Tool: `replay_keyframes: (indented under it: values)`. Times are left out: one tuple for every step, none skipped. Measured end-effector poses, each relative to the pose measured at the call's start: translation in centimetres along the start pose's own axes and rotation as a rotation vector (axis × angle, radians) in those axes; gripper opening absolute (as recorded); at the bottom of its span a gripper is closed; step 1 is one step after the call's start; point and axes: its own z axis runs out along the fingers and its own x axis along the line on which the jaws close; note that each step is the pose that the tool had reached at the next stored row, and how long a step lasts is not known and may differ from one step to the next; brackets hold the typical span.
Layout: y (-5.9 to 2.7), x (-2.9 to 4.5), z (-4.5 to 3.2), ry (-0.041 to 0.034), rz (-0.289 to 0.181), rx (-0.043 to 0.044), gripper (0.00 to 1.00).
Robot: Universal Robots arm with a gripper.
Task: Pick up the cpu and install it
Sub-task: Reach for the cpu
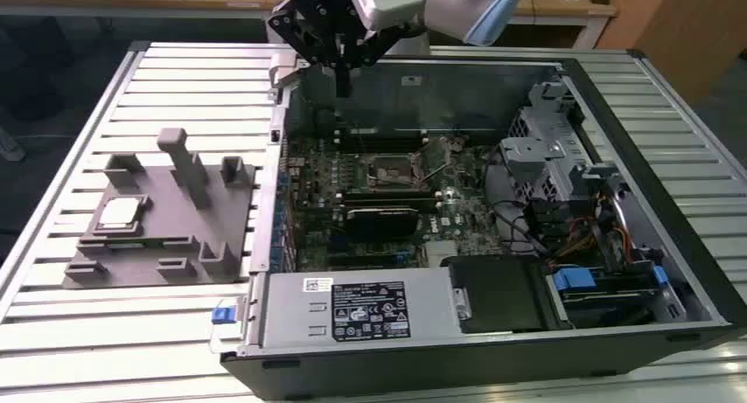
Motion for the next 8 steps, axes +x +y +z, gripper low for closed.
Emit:
replay_keyframes:
  values:
    - [0.0, 0.0, 0.0, 0.0, 0.0, 0.0, 0.11]
    - [0.0, 0.0, 0.0, 0.0, 0.0, 0.0, 0.11]
    - [0.0, 0.0, 0.0, 0.0, 0.0, 0.0, 0.11]
    - [0.0, 0.0, 0.0, 0.0, 0.0, 0.0, 0.11]
    - [0.0, 0.0, 0.0, 0.0, 0.0, 0.0, 0.11]
    - [0.0, 0.0, 0.0, 0.0, 0.0, 0.0, 0.11]
    - [0.0, 0.0, 0.0, 0.0, 0.0, 0.0, 0.11]
    - [0.0, 0.01, 0.0, 0.0, 0.0, 0.0001, 0.11]
